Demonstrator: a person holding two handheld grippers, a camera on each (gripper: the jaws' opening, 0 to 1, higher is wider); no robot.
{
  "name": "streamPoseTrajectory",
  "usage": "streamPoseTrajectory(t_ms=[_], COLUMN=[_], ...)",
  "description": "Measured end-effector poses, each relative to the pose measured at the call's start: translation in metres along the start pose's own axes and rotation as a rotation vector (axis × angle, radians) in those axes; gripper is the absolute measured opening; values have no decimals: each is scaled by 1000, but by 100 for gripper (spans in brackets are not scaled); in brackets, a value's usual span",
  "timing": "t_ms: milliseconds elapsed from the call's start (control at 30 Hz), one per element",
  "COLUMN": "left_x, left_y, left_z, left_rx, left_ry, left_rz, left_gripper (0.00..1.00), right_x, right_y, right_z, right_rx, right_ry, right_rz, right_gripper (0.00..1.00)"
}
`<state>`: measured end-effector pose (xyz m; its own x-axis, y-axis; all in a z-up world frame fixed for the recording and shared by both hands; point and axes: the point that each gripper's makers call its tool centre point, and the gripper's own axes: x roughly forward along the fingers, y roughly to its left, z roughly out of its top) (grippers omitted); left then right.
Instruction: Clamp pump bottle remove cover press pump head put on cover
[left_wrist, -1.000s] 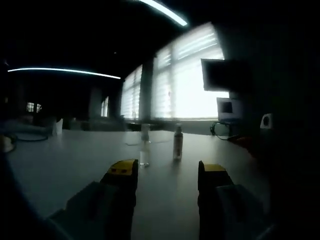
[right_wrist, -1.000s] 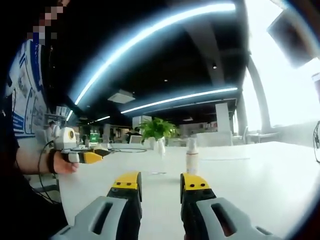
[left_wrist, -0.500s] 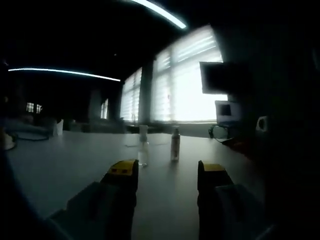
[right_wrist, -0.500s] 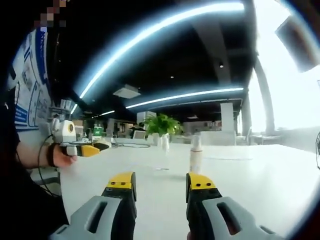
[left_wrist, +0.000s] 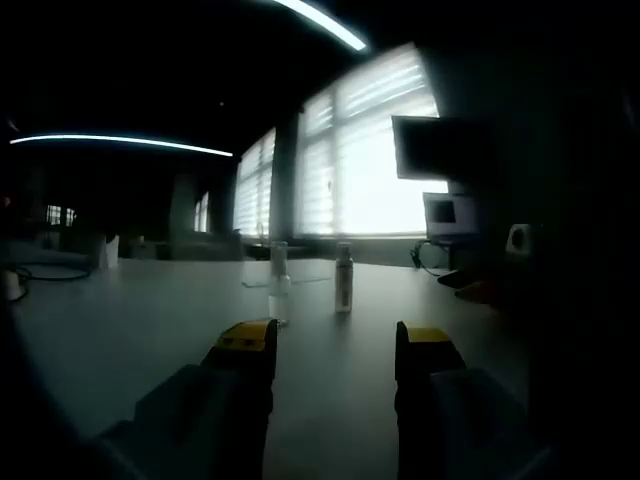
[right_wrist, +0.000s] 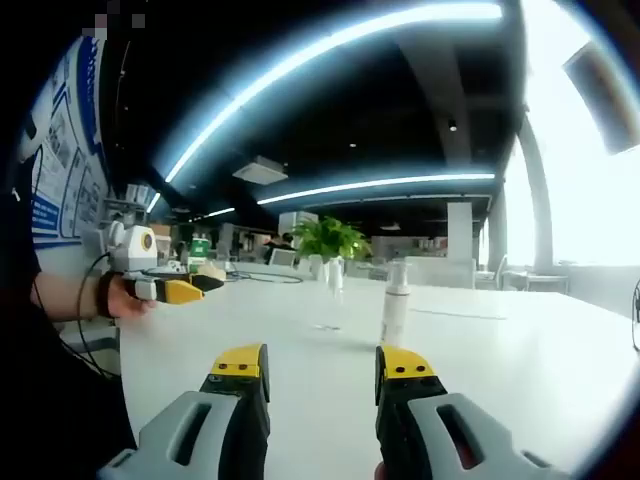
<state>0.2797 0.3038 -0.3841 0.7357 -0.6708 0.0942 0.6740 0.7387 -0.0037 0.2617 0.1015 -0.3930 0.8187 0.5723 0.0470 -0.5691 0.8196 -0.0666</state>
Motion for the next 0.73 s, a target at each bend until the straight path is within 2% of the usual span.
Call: streamPoseTrajectory(t_ms=[200,400,733], left_x=[0,0,0], left_y=[2,4,3], left_z=[1,2,3], left_rx=[-11,-10,-34], left_ry=[-5,-11,-20], left_rz=[3,11,3], left_gripper=[38,38,38], right_x=[-2,0,-1], right_y=[-6,0,-3], right_z=[5,3,5], right_rx=[44,15,26], right_ry=[-25,-10,-18], right_rz=[-14,-6,-9], right_gripper=[36,35,34])
